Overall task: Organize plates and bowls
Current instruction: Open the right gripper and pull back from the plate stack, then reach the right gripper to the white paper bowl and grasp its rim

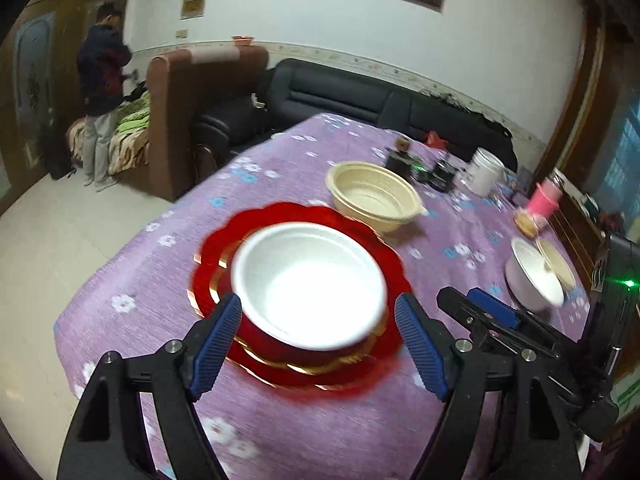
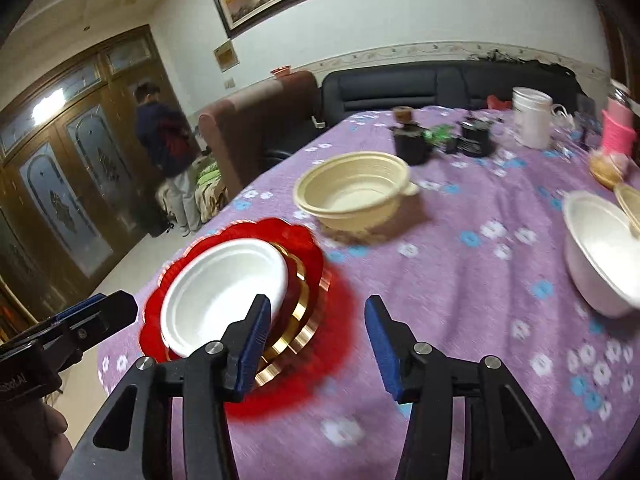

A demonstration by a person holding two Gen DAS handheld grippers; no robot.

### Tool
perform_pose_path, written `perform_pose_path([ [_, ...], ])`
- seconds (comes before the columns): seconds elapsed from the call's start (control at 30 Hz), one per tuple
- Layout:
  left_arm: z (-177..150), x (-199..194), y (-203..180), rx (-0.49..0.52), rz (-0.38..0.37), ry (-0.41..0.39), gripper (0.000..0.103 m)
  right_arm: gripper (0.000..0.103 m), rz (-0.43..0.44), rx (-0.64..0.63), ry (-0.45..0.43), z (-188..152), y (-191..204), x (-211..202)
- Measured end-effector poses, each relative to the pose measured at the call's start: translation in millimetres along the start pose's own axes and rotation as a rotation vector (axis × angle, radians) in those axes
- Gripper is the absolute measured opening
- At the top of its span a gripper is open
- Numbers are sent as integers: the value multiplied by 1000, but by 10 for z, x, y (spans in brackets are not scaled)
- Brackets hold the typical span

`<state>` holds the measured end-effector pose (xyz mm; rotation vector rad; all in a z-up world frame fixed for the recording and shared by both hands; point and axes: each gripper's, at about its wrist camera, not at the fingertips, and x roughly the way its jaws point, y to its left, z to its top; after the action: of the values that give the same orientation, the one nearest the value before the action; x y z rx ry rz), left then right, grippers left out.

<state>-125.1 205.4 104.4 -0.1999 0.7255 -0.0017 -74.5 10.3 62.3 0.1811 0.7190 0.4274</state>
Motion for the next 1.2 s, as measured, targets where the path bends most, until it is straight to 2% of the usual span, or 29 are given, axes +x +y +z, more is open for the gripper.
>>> perform_pose_path([
  [0.2,-153,79,-362,66,-31,58,79,54,-29,61,3,-166,-424,-221],
  [0.57,-326,120,-774,176,-16,74,79,54,-99,200,-47,-316,-1228,-642],
  [0.83,-412,207,-951,201,-48,115,79,54,-297,433,-157,-197,-2099,-1017],
  [0.97,-448,215,-1029,216,-51,127,79,54,-385,507,-128,-25,-2406,-840],
  [1.03,-465,212,-1044,227,-45,128,79,54,-369,523,-110,51,-2528,-711],
  [1.1,-481,219,-1060,242,-39,130,79,45,-332,537,-82,94,-2650,-551],
  [1.13,-483,226,-1064,244,-39,131,79,35,-320,538,-77,87,-2667,-507],
  [1.2,-481,266,-1087,241,-47,140,79,24,-257,537,-61,52,-2716,-447],
])
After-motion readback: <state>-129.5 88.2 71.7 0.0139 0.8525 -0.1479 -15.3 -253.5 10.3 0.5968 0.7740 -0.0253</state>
